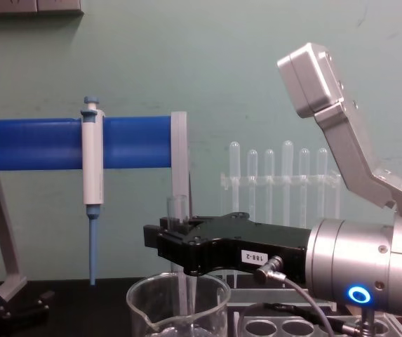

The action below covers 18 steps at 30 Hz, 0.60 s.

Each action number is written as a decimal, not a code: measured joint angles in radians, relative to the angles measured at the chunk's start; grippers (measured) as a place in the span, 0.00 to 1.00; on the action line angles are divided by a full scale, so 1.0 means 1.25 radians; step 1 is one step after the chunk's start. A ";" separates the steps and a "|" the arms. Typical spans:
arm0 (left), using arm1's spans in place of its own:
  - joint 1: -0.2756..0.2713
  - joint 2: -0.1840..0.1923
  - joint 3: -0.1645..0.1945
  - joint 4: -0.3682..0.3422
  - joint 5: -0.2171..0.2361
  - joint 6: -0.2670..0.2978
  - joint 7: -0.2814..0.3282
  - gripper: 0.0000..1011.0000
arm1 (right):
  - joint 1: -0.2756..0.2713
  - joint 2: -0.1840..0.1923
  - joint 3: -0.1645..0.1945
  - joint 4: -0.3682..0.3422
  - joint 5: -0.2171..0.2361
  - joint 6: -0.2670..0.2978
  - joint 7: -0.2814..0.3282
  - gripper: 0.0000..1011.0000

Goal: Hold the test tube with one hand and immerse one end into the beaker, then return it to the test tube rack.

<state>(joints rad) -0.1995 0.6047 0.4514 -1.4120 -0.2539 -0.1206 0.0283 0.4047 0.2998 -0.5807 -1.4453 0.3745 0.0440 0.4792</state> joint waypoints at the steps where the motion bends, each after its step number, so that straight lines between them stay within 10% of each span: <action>1: 0.000 0.000 0.000 0.000 0.000 0.000 0.000 0.99 | 0.000 0.000 0.000 0.000 0.000 0.000 0.000 0.22; 18: 0.000 0.000 0.000 0.000 0.000 0.000 0.000 0.99 | 0.000 0.000 0.000 0.000 0.000 0.000 0.000 0.22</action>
<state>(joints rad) -0.1995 0.6047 0.4514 -1.4119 -0.2539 -0.1205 0.0283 0.4047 0.2999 -0.5807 -1.4453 0.3745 0.0440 0.4792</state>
